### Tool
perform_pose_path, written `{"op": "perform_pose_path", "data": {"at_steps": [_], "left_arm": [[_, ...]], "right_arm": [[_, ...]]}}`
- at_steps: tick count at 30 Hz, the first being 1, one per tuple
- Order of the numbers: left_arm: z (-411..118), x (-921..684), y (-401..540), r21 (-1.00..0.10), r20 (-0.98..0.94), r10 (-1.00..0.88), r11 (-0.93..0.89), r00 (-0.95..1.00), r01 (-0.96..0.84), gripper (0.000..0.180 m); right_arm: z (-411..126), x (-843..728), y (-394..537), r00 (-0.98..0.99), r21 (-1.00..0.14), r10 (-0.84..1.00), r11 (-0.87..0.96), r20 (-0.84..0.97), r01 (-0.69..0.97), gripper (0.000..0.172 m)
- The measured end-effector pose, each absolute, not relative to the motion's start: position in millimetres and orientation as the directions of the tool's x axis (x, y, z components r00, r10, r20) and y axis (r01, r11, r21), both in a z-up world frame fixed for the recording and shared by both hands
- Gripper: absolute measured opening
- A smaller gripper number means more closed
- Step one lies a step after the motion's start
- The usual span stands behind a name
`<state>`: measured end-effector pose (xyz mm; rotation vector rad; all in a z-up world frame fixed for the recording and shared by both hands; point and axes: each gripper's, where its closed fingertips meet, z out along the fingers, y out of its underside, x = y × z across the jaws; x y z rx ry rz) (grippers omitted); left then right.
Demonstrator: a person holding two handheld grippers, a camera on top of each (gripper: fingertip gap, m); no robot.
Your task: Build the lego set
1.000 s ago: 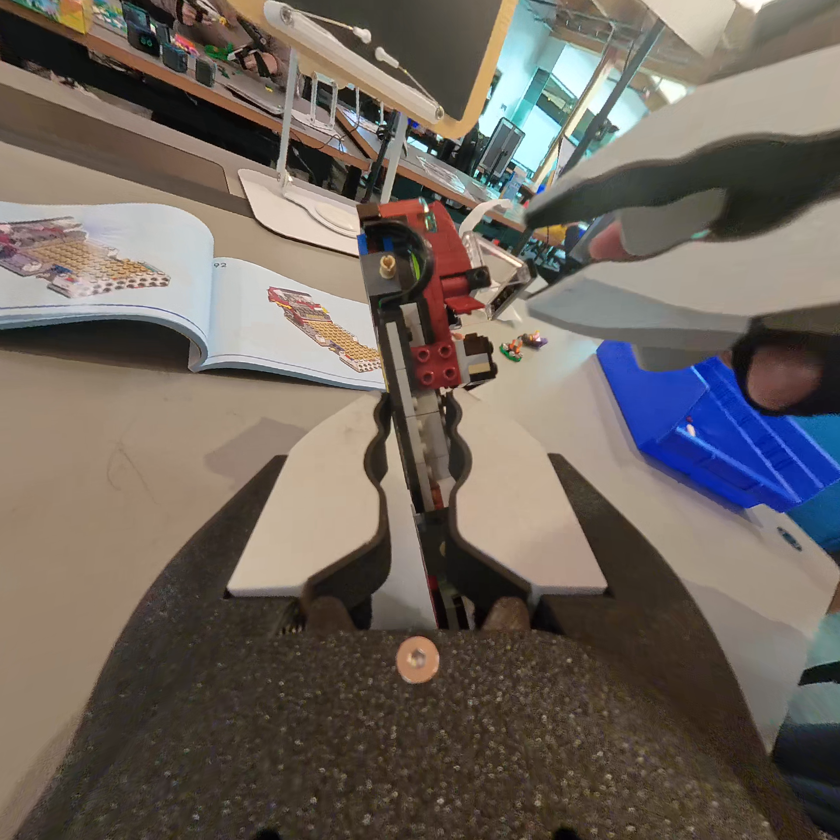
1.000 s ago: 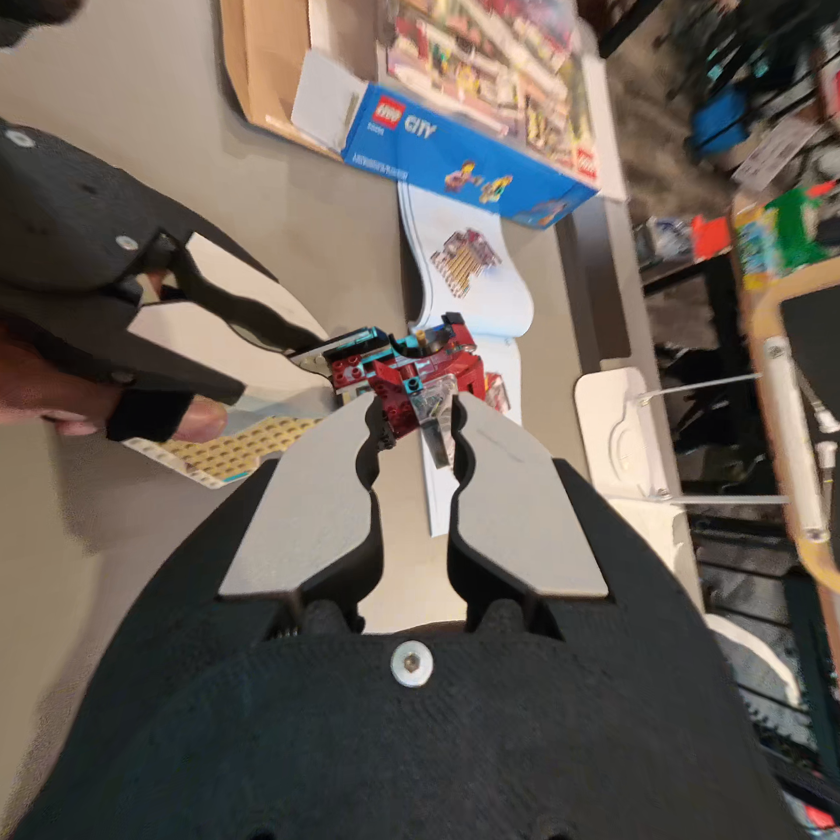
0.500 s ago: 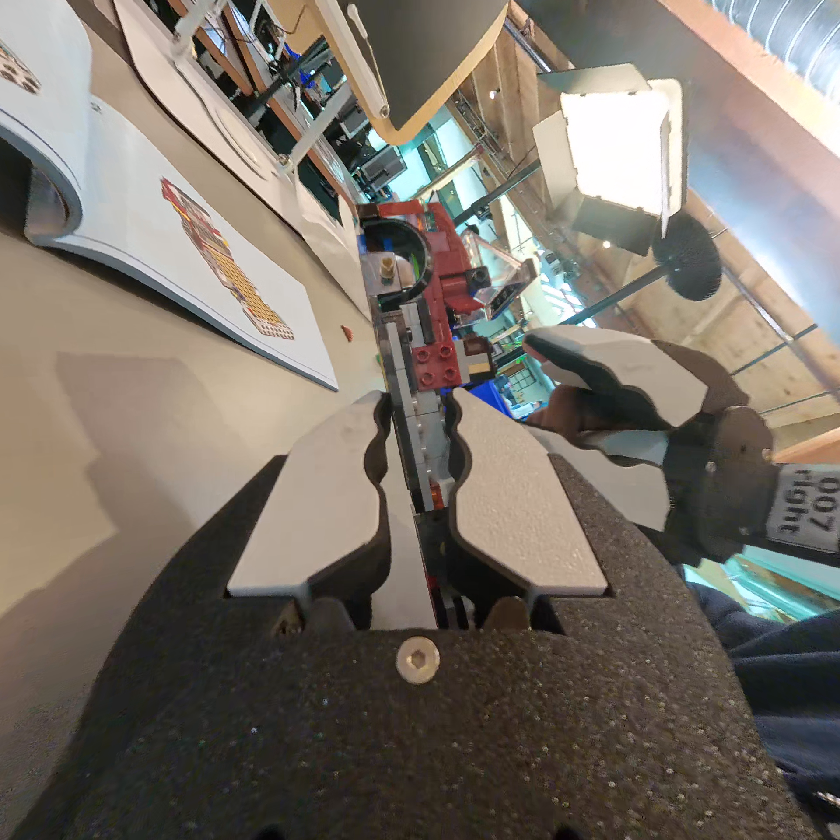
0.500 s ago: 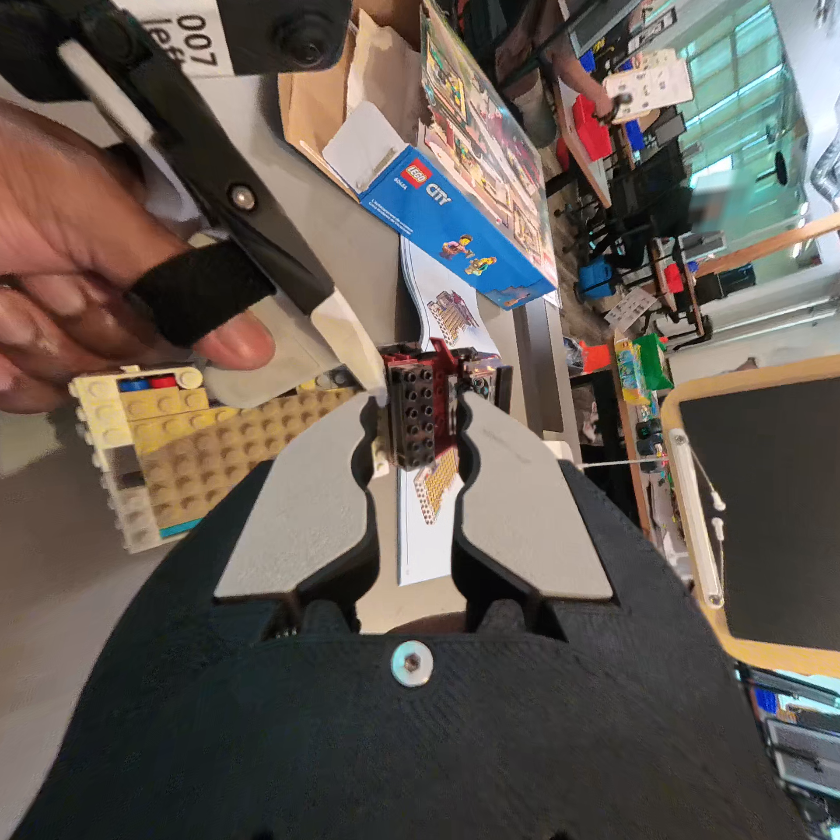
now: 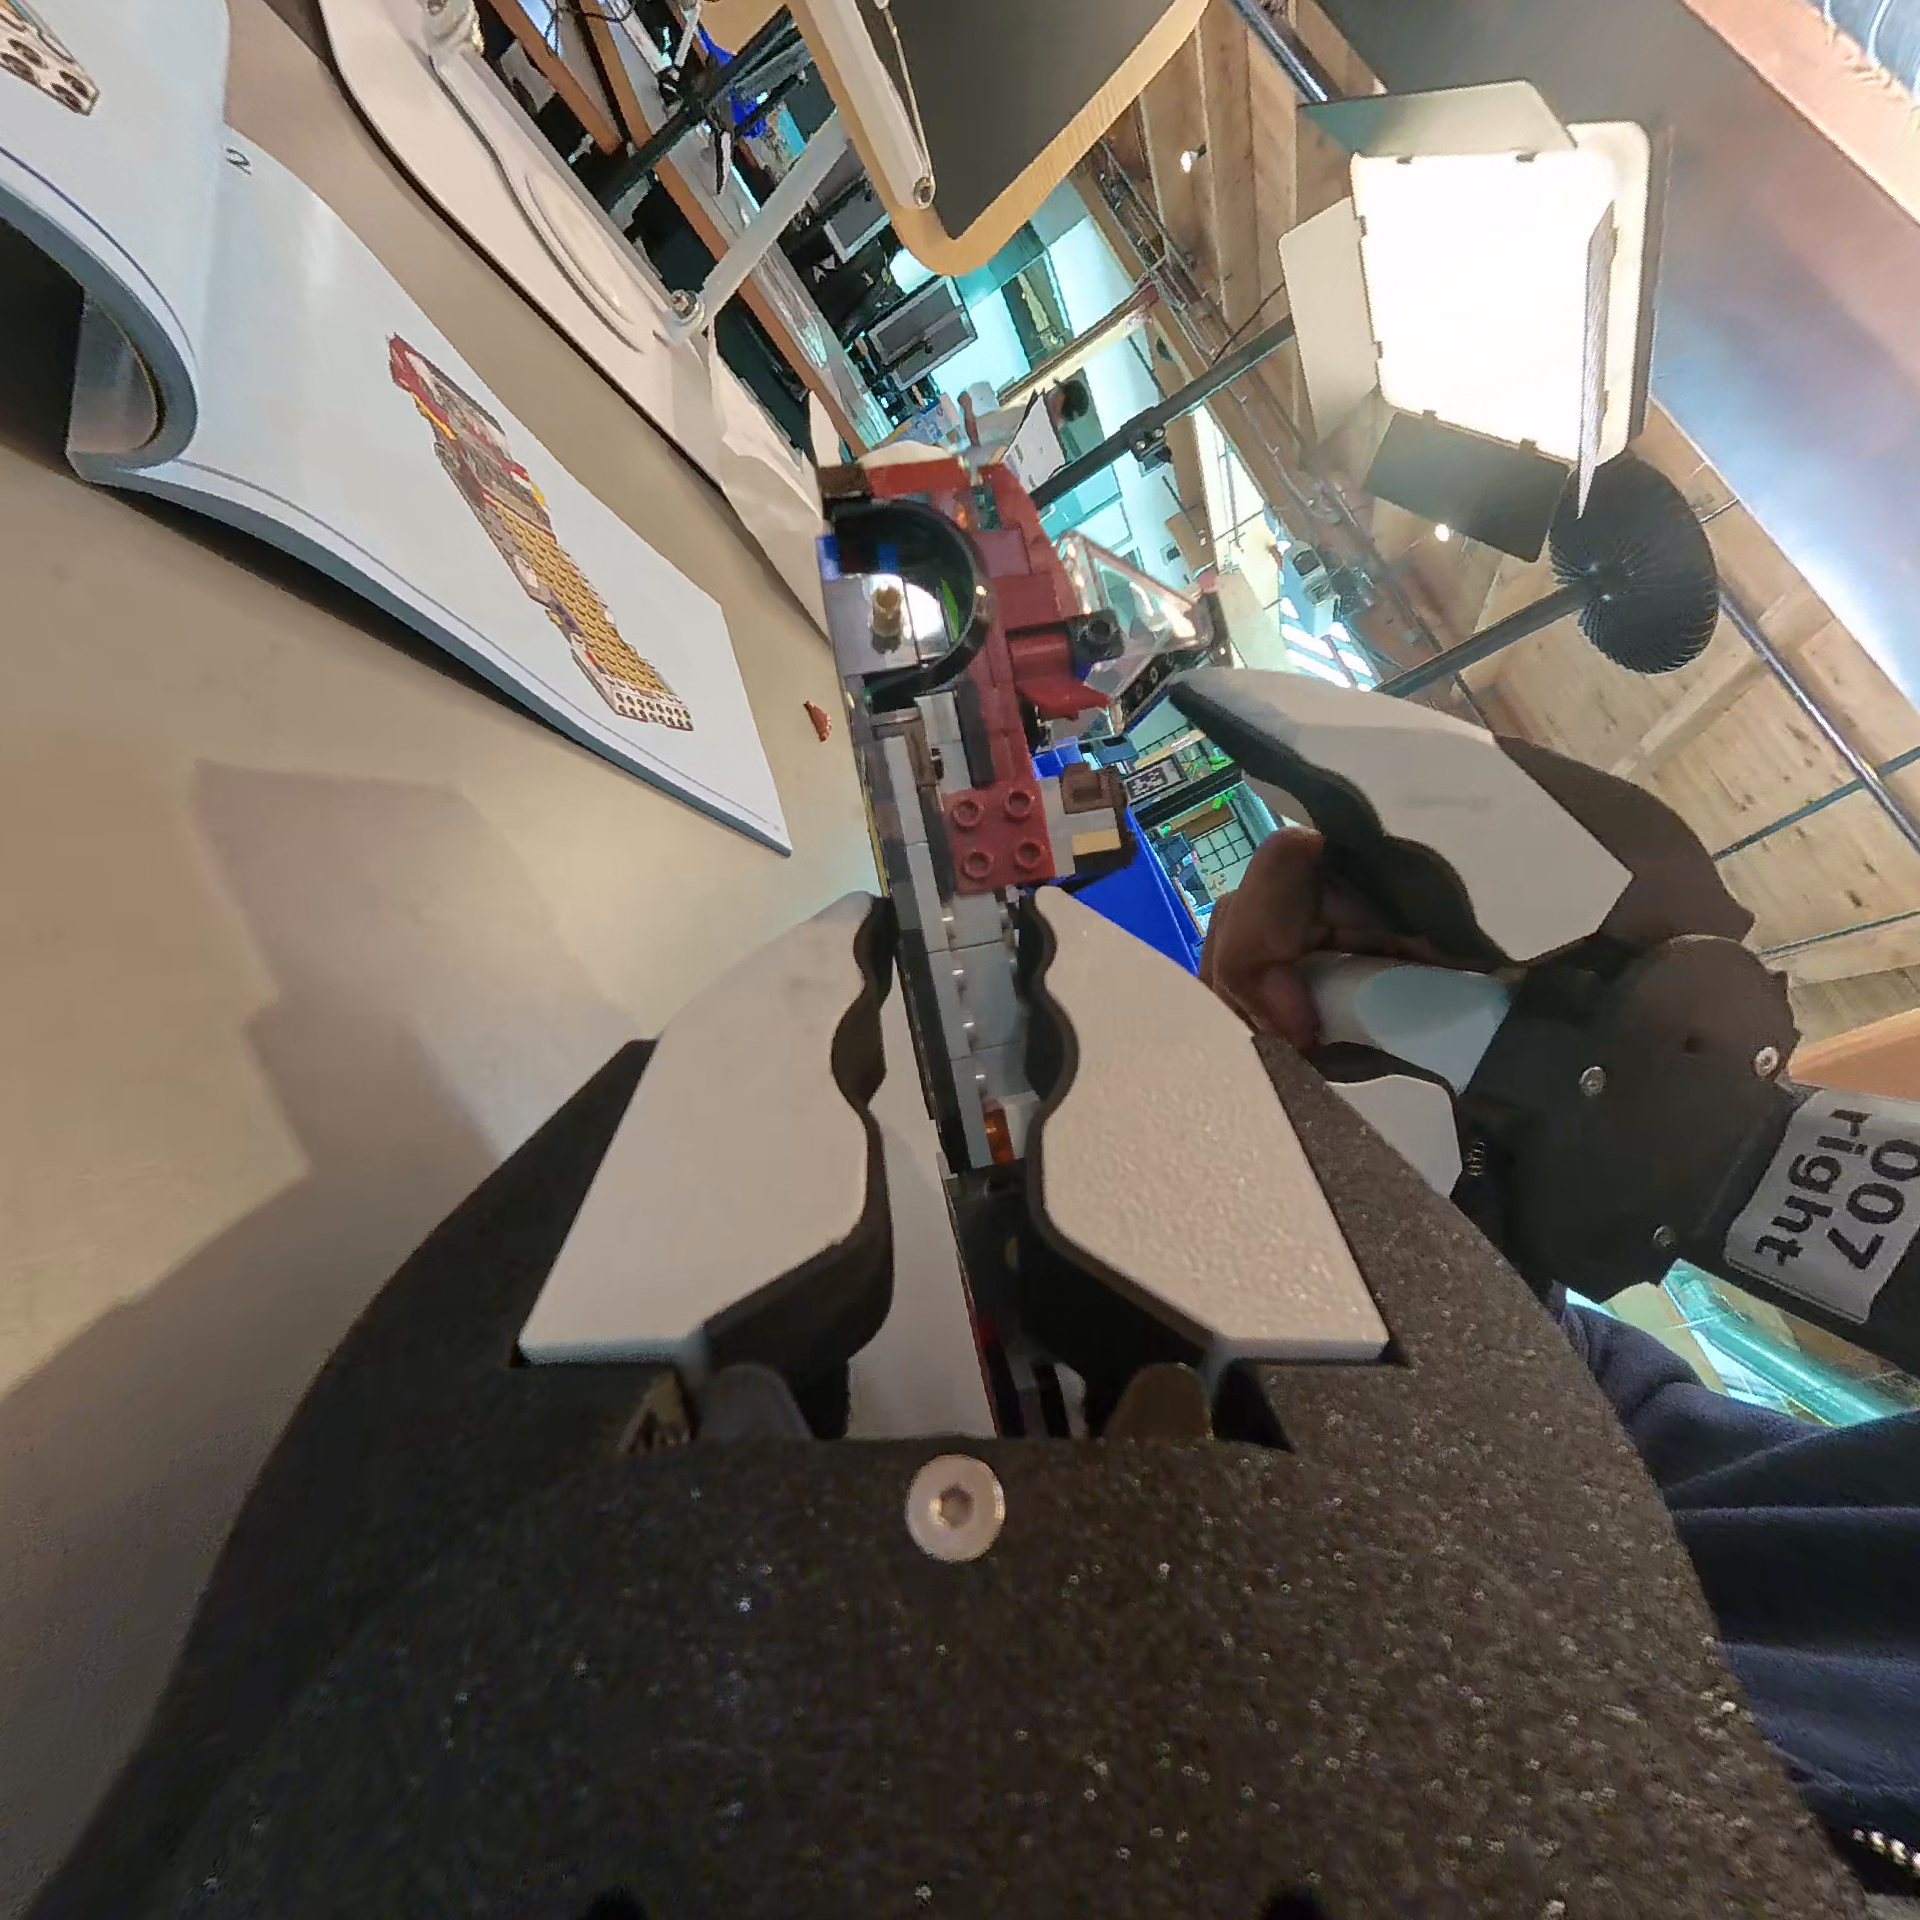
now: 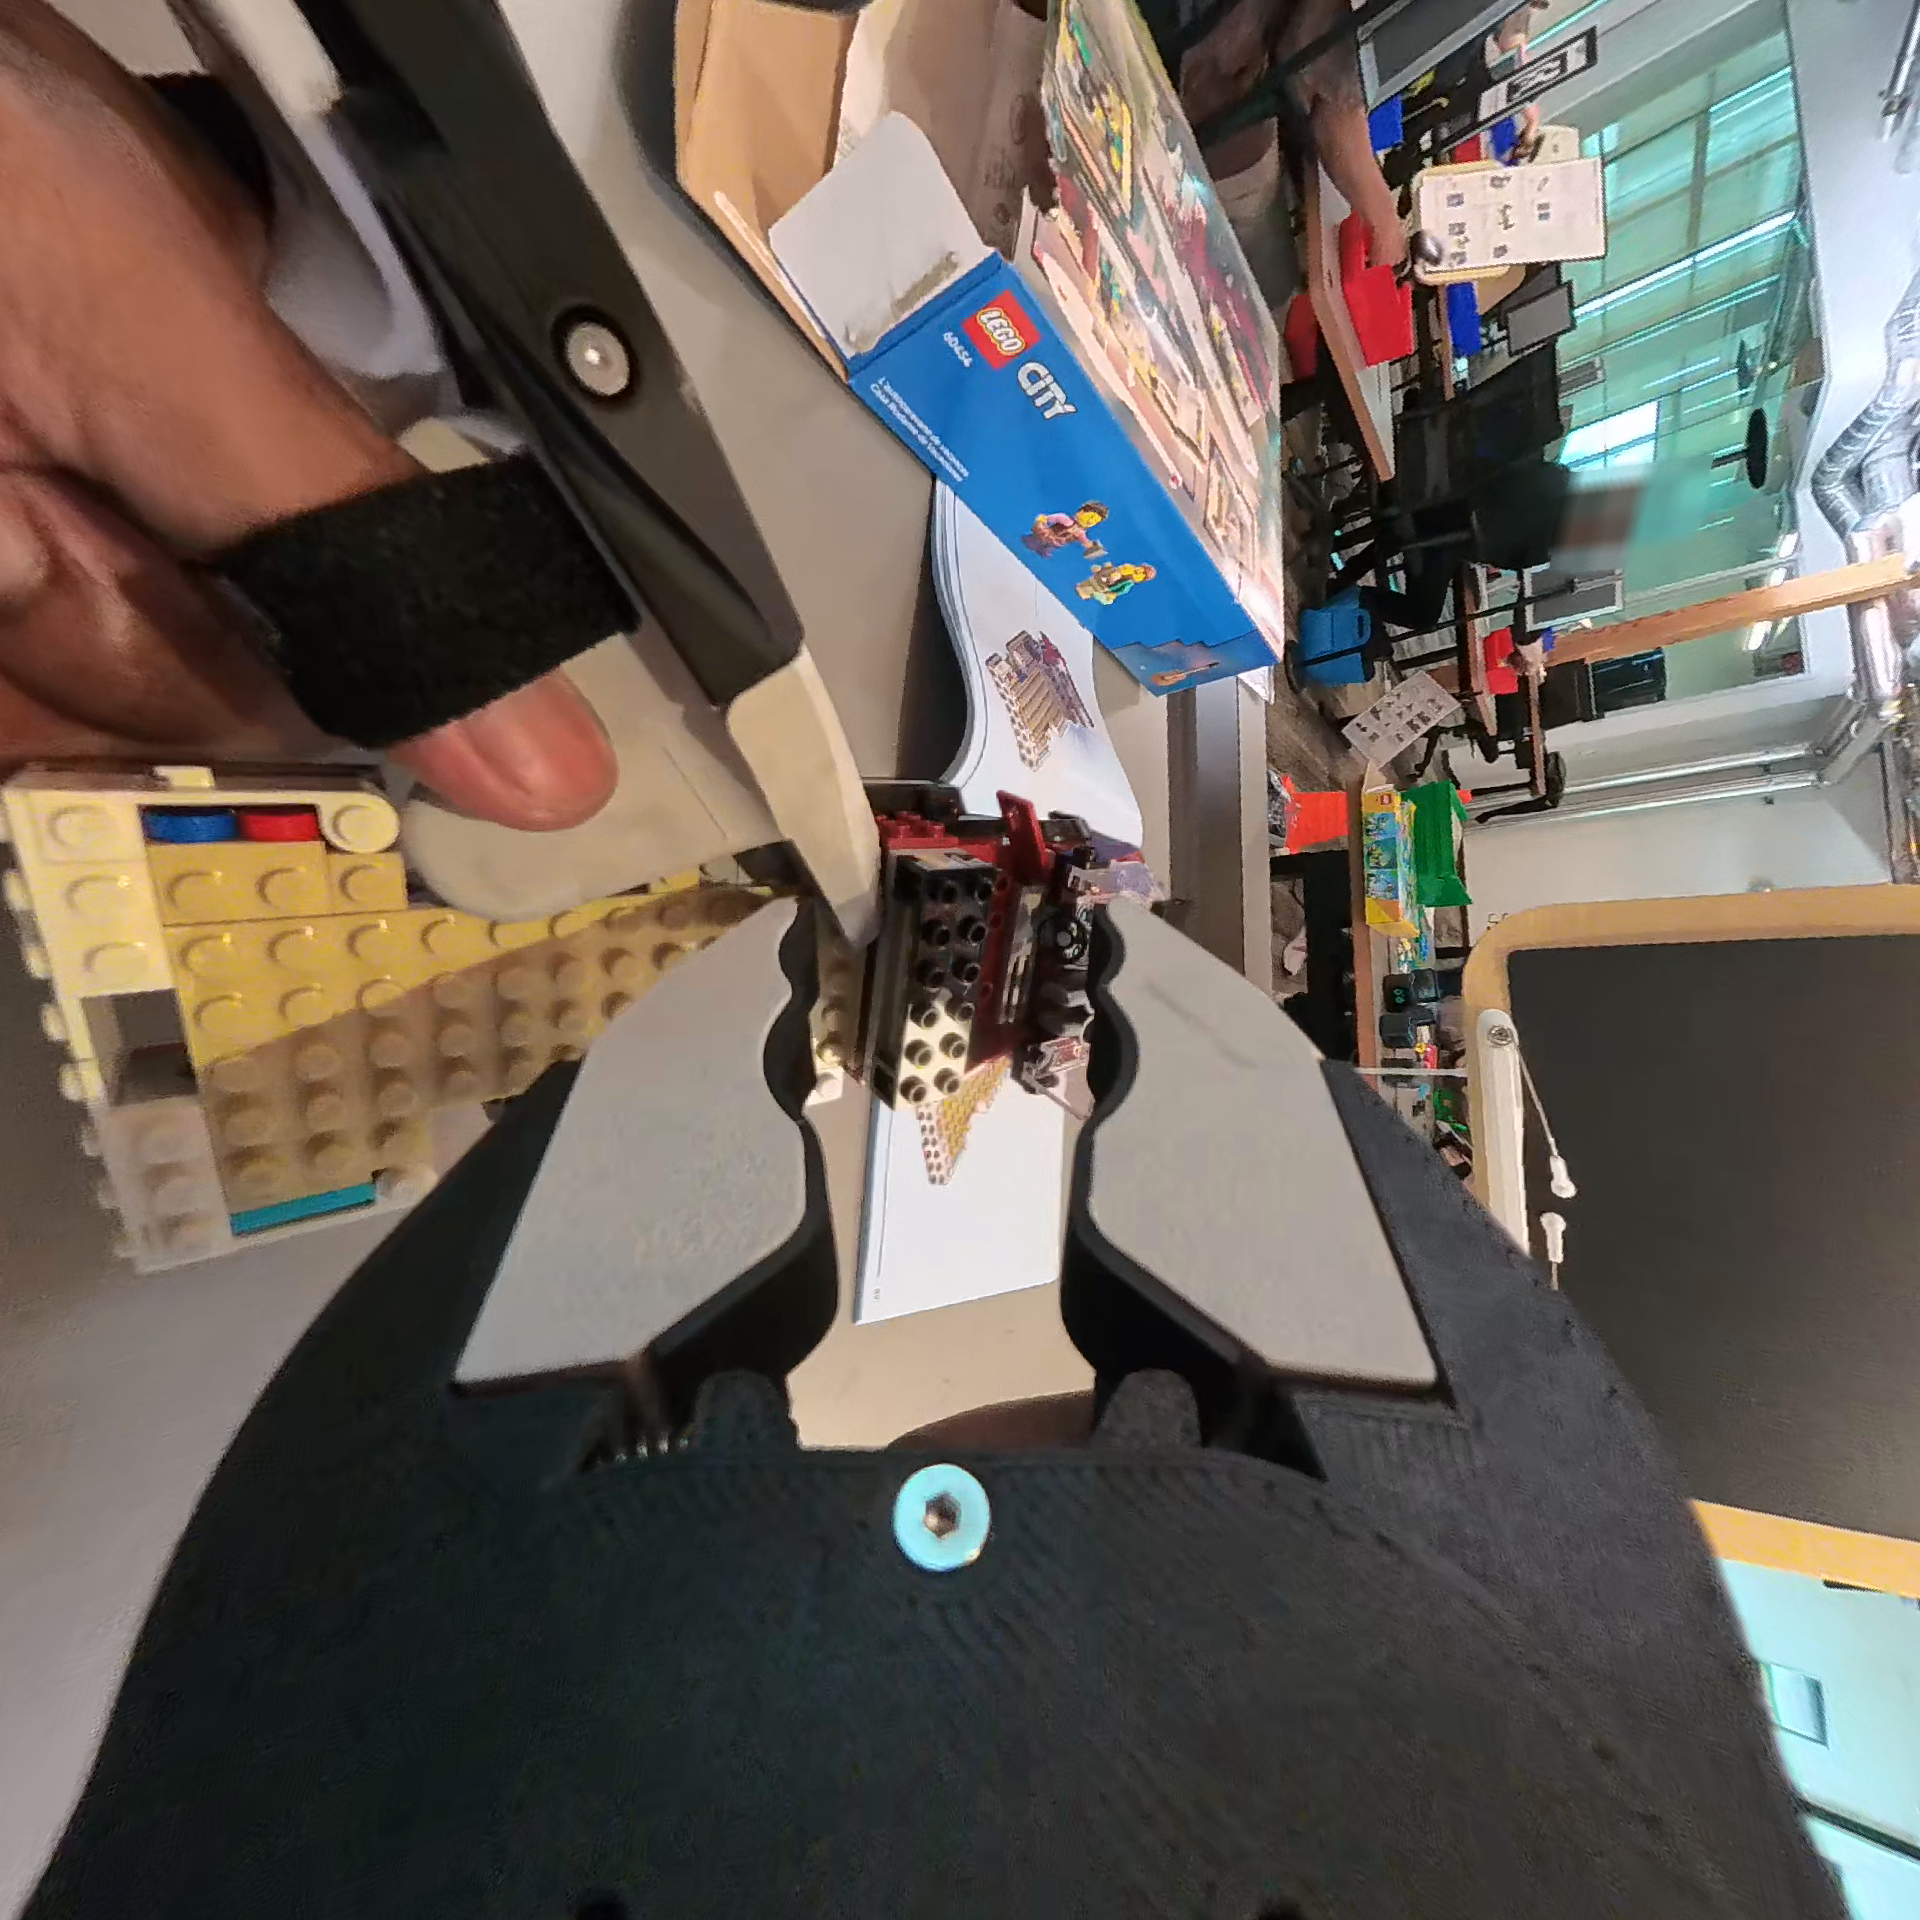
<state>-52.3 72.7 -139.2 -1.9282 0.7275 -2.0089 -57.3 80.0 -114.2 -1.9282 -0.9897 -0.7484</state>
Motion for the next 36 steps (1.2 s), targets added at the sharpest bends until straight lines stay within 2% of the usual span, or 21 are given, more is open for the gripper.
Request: {"op": "perform_pose_path", "data": {"at_steps": [11, 14, 20, 30, 36], "left_arm": [[-143, -54, 74, -0.483, 0.876, -0.477, -0.861, -0.078, -0.160, 0.023], [-144, -55, 78, -0.533, 0.846, -0.531, -0.834, -0.054, -0.140, 0.023], [-136, -58, 82, -0.714, 0.697, -0.717, -0.695, 0.014, -0.081, 0.023], [-136, -59, 82, -0.783, 0.614, -0.788, -0.615, 0.038, -0.092, 0.023], [-136, -59, 82, -0.827, 0.549, -0.833, -0.553, 0.063, -0.100, 0.023]], "right_arm": [[-109, -62, 78, 0.562, -0.462, 0.375, -0.329, 0.737, 0.824, 0.053], [-100, -59, 79, 0.588, -0.502, 0.326, -0.314, 0.740, 0.806, 0.052], [-97, -57, 81, 0.665, -0.590, 0.296, -0.310, 0.686, 0.746, 0.053], [-98, -59, 79, 0.662, -0.587, 0.284, -0.309, 0.694, 0.748, 0.054], [-99, -57, 78, 0.625, -0.542, 0.281, -0.320, 0.729, 0.777, 0.054]]}}
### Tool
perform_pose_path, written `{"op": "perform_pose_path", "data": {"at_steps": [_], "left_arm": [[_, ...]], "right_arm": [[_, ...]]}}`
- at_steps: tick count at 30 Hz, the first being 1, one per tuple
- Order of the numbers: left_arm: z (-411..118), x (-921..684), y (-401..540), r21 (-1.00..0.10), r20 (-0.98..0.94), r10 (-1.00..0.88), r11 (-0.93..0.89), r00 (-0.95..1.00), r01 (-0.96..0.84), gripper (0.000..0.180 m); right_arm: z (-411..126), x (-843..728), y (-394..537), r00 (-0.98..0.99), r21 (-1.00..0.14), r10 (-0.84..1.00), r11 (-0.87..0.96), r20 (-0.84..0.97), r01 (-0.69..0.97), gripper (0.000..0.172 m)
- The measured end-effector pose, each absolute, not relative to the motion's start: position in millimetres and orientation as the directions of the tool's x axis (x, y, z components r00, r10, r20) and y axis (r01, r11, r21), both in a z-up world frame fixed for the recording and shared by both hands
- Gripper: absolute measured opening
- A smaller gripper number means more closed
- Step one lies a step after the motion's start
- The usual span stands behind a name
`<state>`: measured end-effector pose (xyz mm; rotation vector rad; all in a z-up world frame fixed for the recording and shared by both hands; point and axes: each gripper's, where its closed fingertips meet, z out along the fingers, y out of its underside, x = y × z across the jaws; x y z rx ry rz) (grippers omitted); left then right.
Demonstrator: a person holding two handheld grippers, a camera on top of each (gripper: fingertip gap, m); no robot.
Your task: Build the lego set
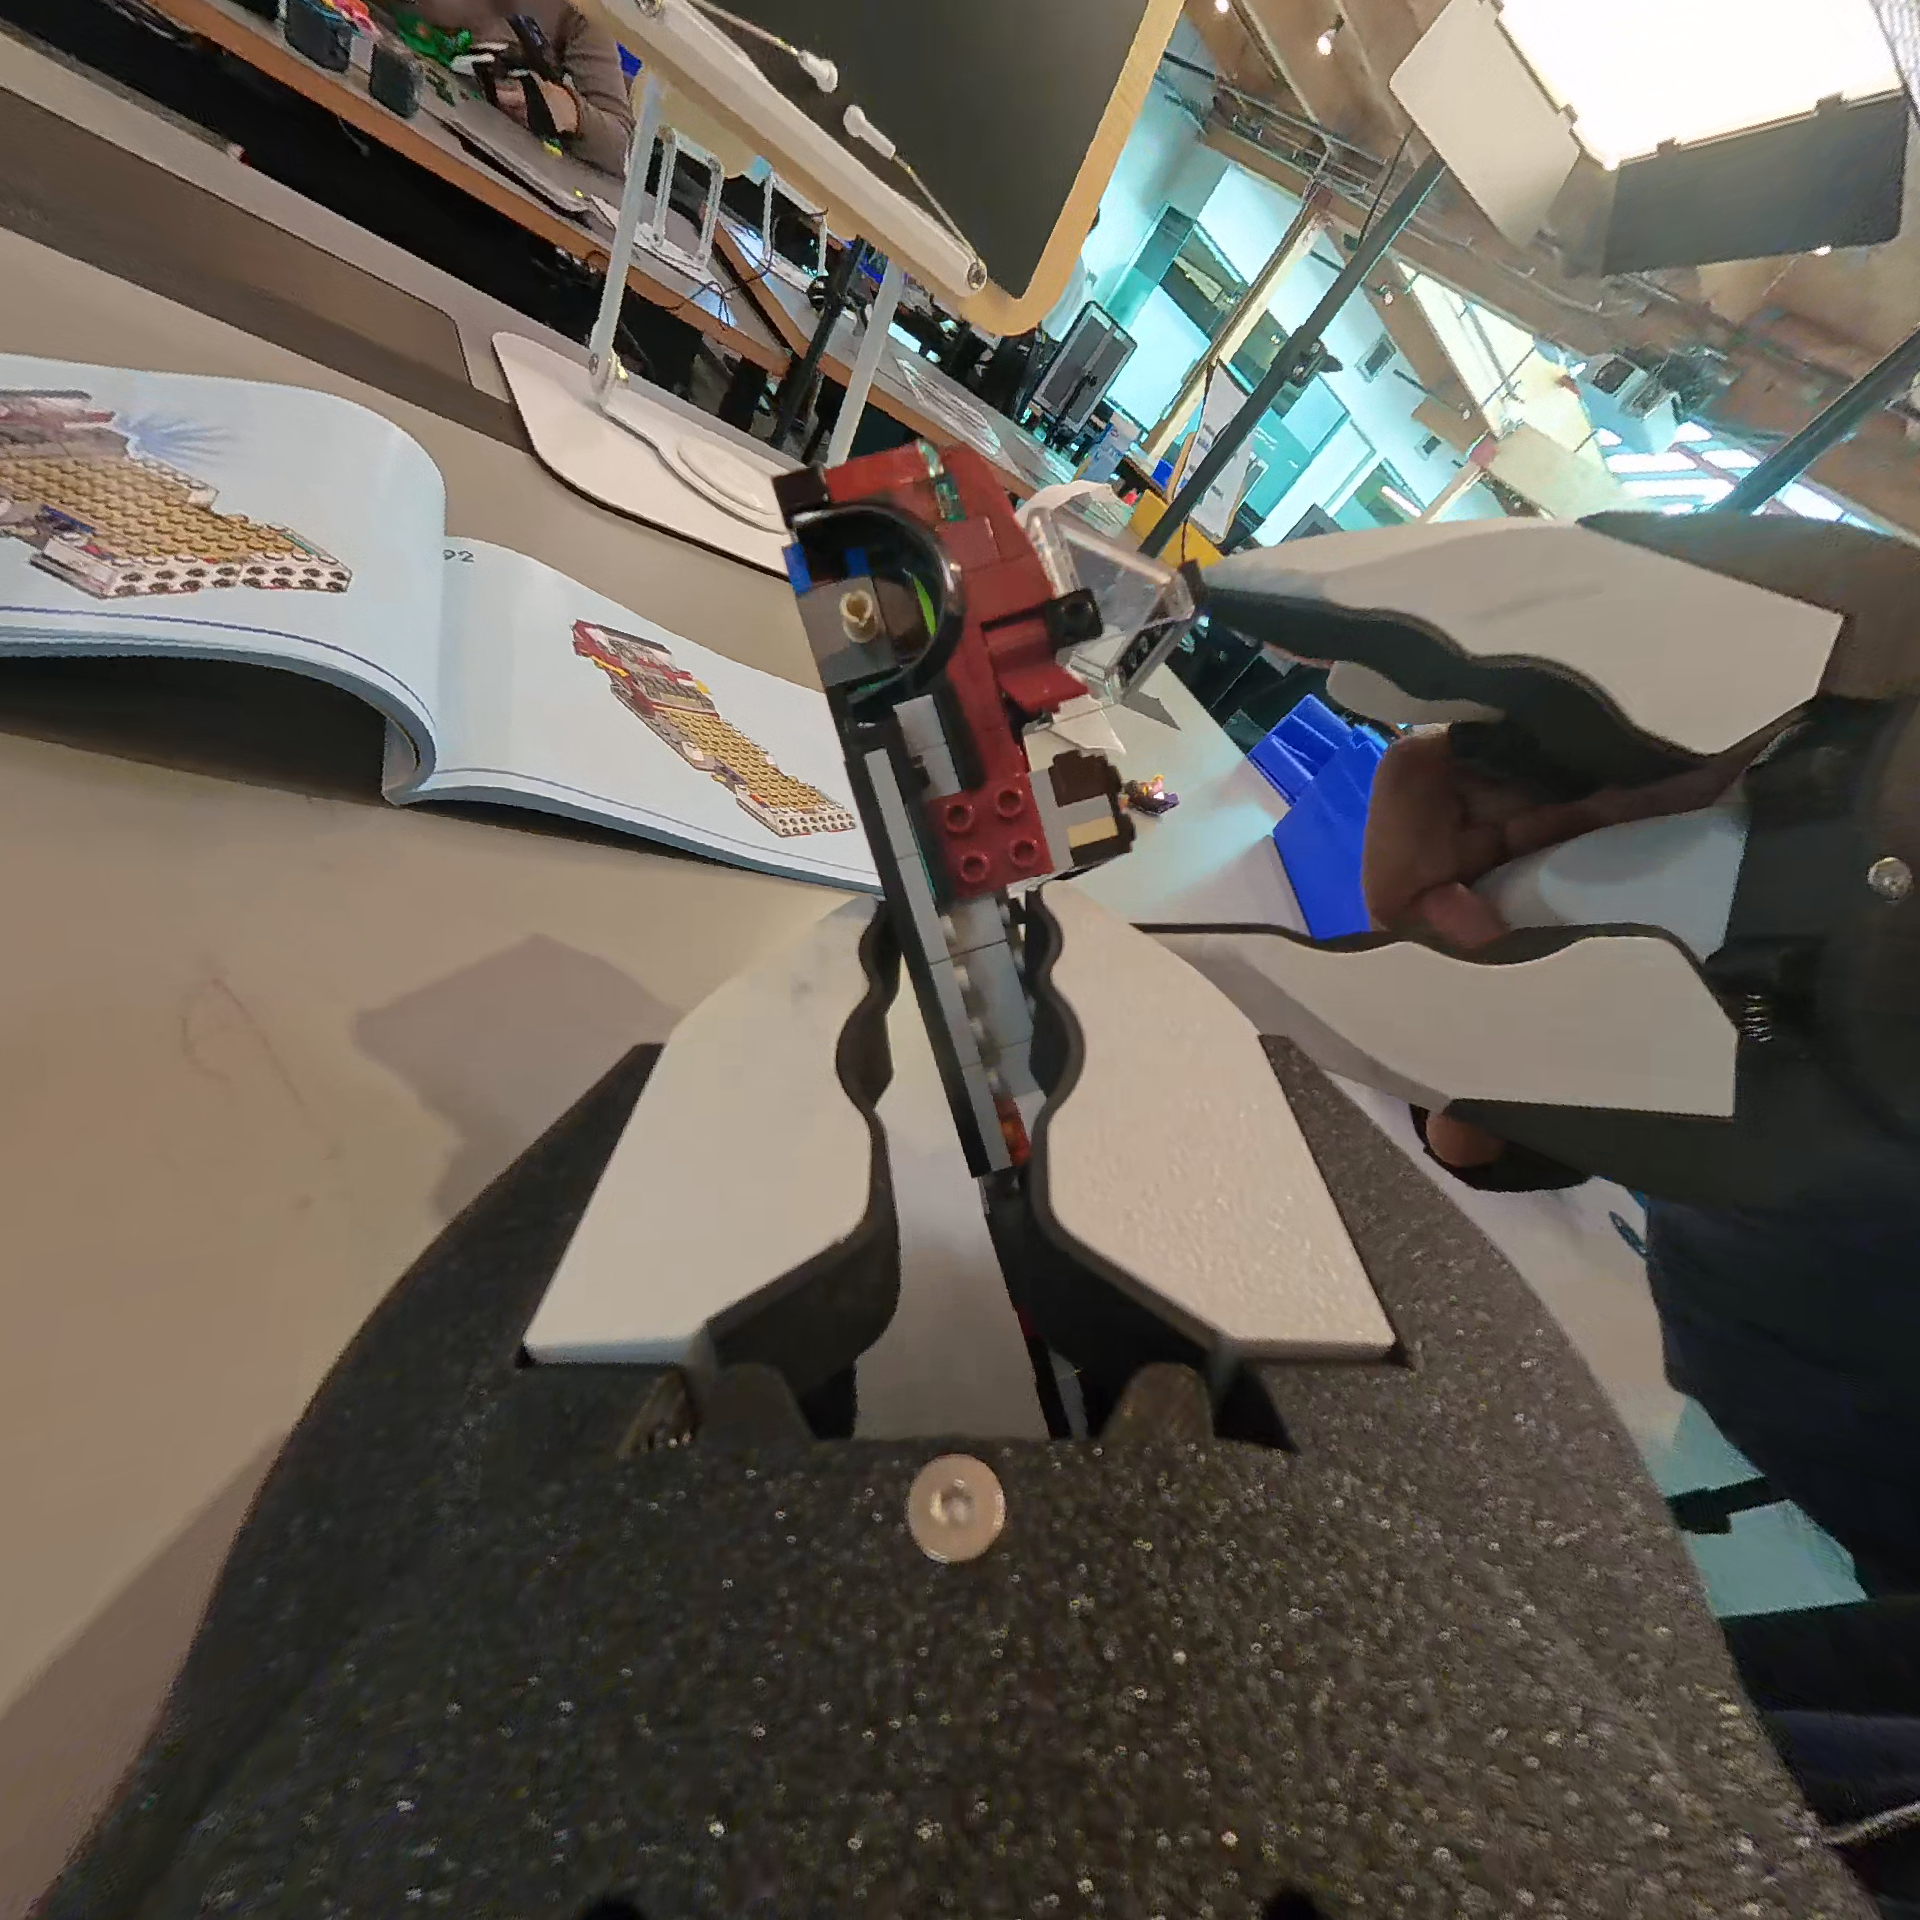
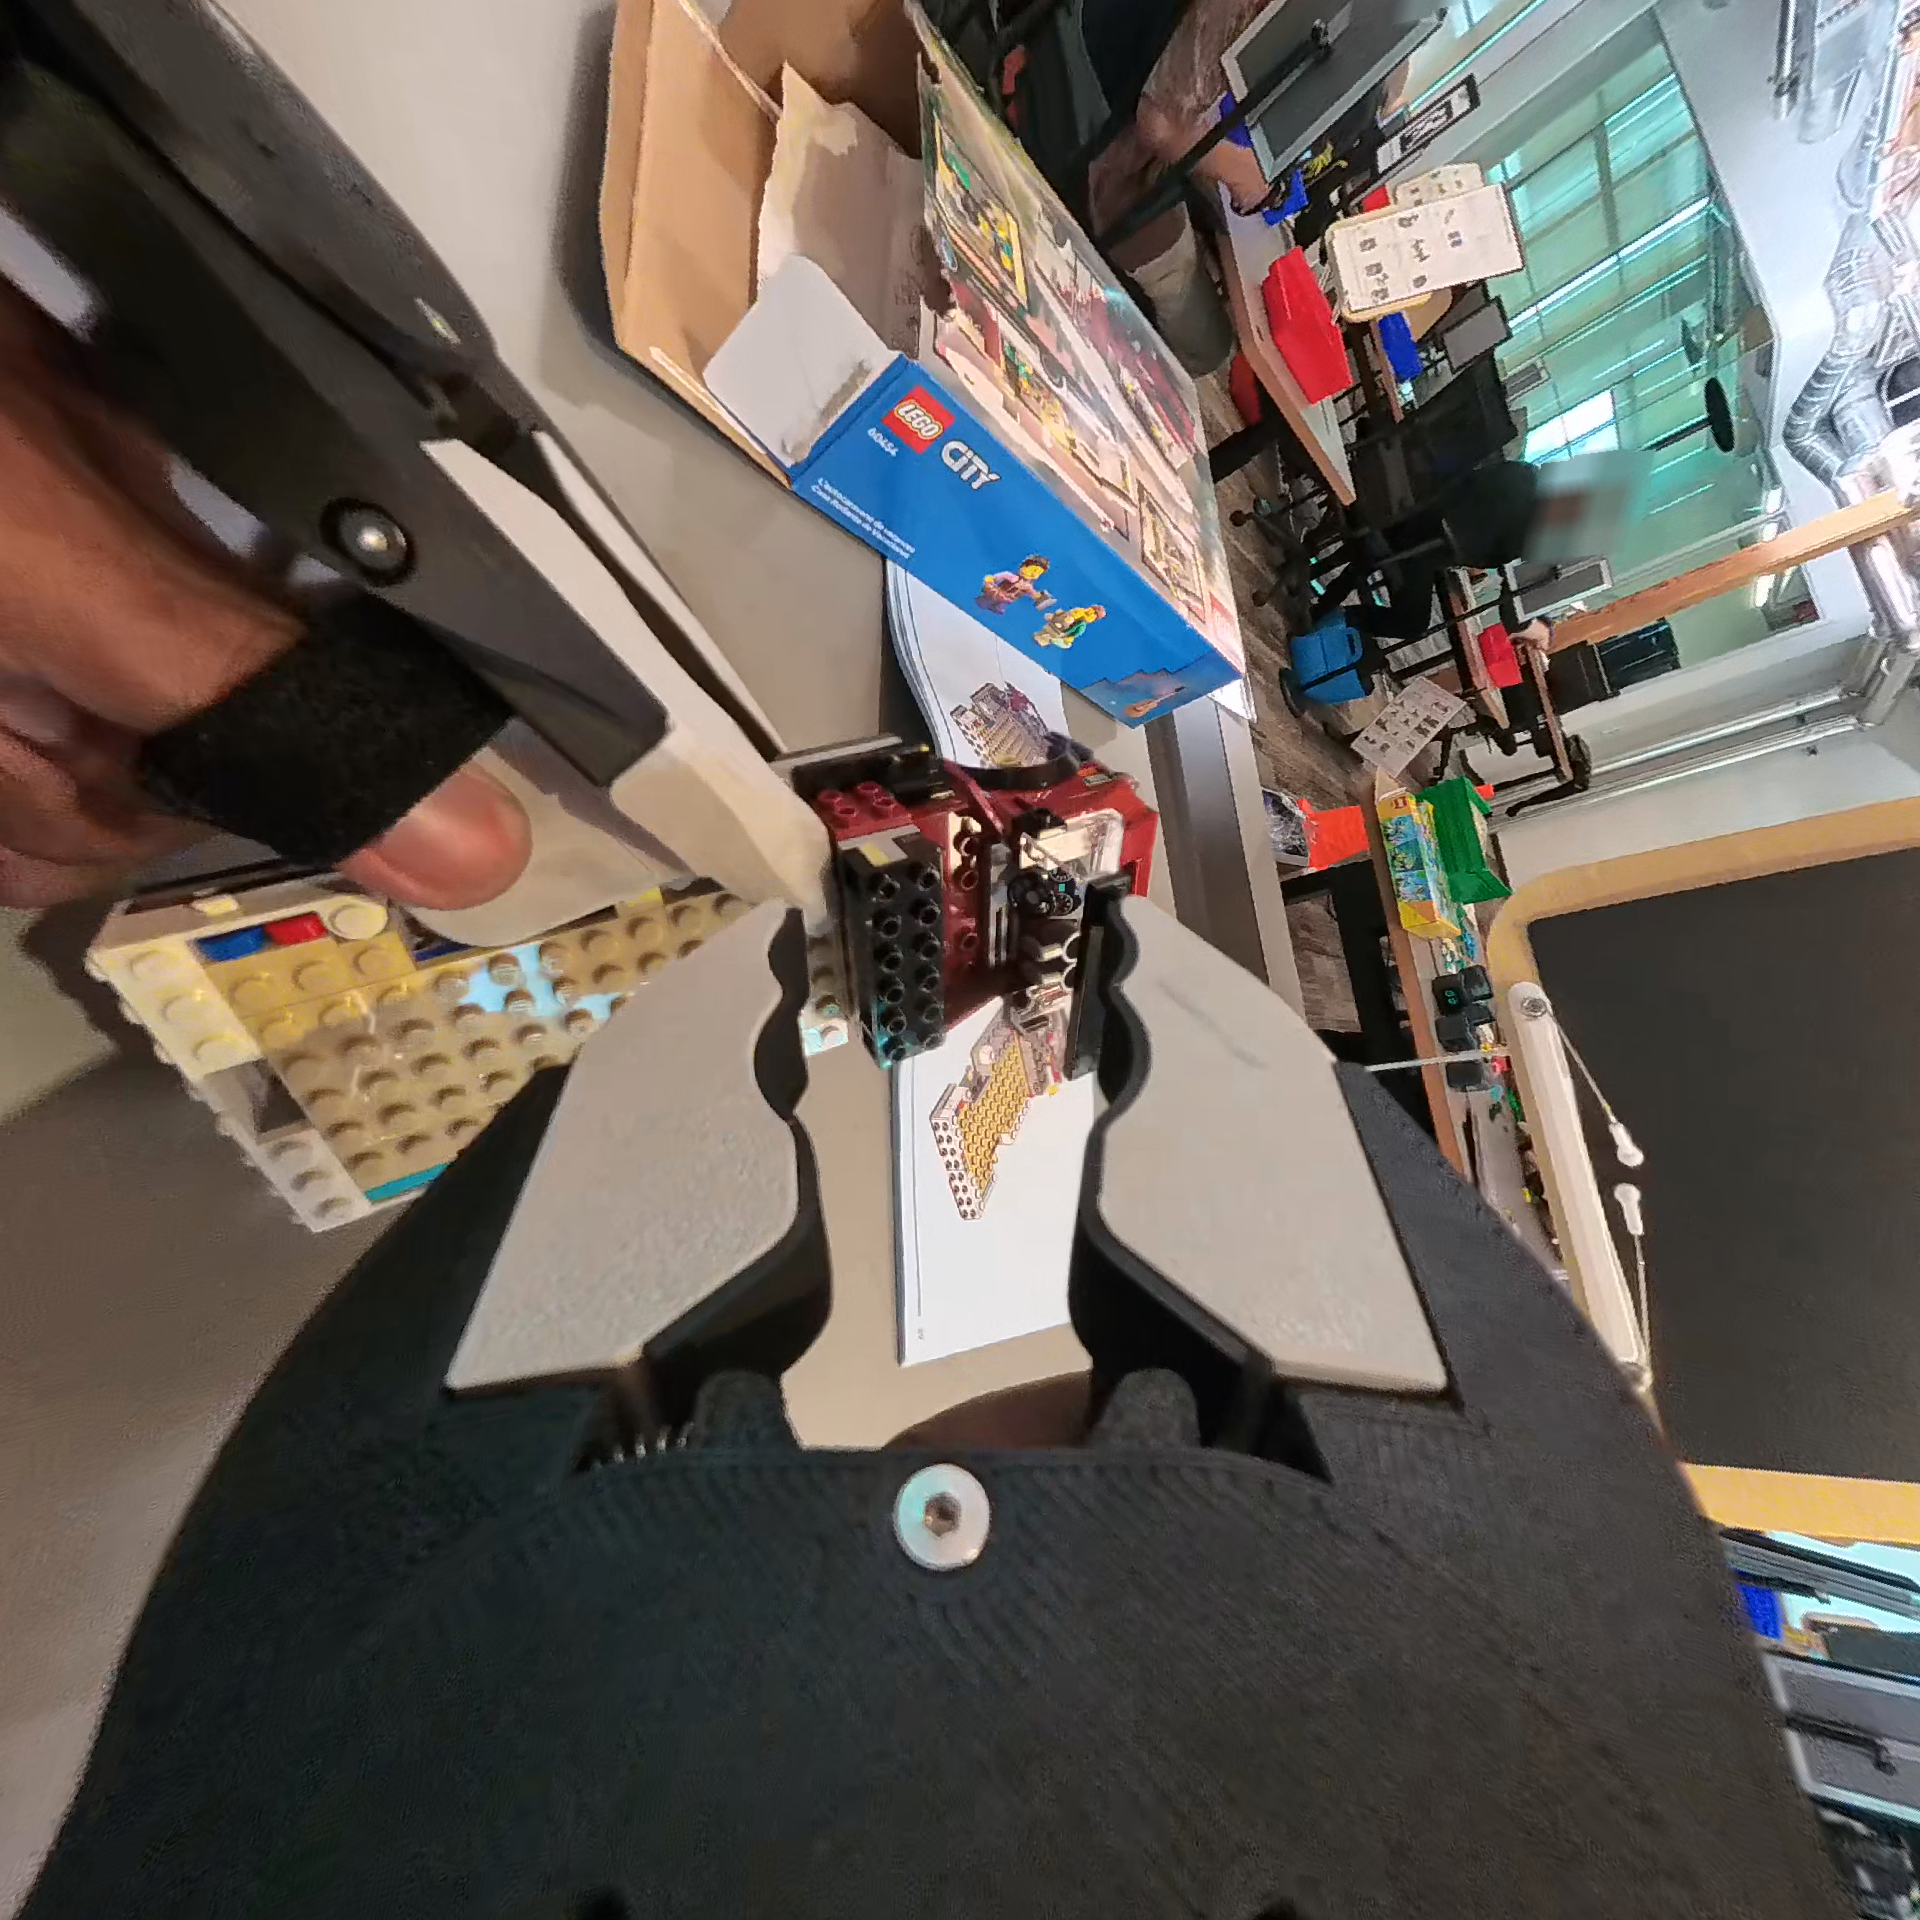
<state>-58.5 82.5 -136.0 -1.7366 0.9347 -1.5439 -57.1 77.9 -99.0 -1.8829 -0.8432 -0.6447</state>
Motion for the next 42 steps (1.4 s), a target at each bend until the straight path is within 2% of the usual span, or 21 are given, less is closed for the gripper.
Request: {"op": "perform_pose_path", "data": {"at_steps": [15, 42], "left_arm": [[-131.1, -58.8, 84.0, -0.871, 0.474, -0.877, -0.480, 0.080, -0.102, 0.023], [-135.0, -58.0, 82.7, -0.852, 0.502, -0.862, -0.507, 0.074, -0.126, 0.023]], "right_arm": [[-94.9, -57.7, 79.1, 0.595, -0.509, 0.289, -0.323, 0.750, 0.798, 0.055], [-100.0, -51.6, 82.9, 0.551, -0.459, 0.282, -0.333, 0.785, 0.824, 0.053]]}}
